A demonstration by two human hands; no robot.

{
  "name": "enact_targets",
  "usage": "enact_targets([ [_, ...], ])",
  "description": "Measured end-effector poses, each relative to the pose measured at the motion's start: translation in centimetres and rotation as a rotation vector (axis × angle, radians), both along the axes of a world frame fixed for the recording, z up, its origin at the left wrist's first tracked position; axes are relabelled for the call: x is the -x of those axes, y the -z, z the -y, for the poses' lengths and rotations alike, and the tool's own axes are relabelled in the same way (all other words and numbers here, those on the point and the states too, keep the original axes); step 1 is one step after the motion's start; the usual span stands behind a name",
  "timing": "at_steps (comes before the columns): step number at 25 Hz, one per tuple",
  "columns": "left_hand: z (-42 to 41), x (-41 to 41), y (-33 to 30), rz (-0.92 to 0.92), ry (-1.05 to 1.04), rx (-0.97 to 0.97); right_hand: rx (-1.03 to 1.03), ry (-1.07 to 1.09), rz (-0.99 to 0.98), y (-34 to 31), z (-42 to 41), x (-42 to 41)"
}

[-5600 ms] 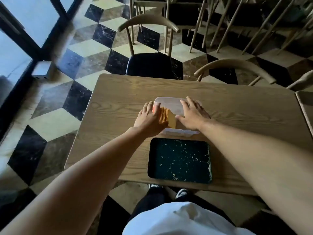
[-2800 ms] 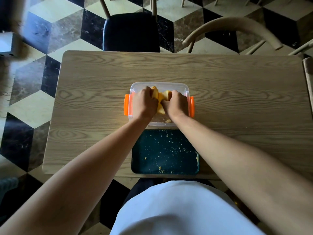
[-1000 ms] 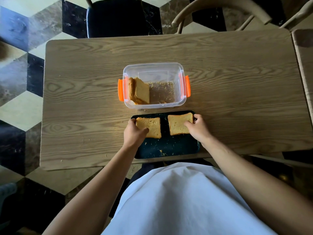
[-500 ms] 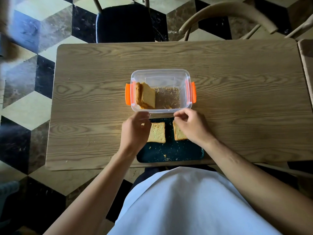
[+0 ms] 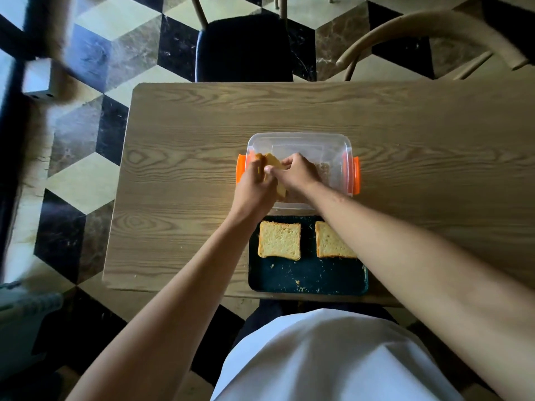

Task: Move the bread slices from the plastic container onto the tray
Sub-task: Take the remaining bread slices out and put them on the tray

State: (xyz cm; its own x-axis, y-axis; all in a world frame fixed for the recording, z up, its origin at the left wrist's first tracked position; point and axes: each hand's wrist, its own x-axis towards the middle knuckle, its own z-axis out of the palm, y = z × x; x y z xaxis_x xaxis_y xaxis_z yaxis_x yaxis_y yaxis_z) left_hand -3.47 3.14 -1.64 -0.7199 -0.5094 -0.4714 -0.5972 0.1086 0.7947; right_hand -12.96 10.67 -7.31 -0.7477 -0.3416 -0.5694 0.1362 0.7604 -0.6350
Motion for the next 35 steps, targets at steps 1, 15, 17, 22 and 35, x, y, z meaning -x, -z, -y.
enact_targets([
  [1, 0.0, 0.1, 0.2, 0.004, -0.008, -0.02, -0.003, -0.003, 0.003, 0.3, 0.3, 0.0],
  [15, -0.5, 1.4, 1.3, 0.036, -0.203, -0.119, 0.007, 0.002, -0.055, 0.8, 0.1, 0.1],
  [17, -0.7, 1.9, 1.6, 0.048, -0.16, 0.052, 0.028, 0.068, -0.076, 0.4, -1.1, 0.2],
  [22, -1.7, 3.6, 3.0, 0.184, 0.169, 0.543, 0.007, 0.157, 0.004, 0.1, -2.8, 0.5],
  [35, -0.7, 4.6, 5.2, 0.201, 0.207, 0.68, -0.096, 0.136, -0.046, 1.6, -2.4, 1.1],
])
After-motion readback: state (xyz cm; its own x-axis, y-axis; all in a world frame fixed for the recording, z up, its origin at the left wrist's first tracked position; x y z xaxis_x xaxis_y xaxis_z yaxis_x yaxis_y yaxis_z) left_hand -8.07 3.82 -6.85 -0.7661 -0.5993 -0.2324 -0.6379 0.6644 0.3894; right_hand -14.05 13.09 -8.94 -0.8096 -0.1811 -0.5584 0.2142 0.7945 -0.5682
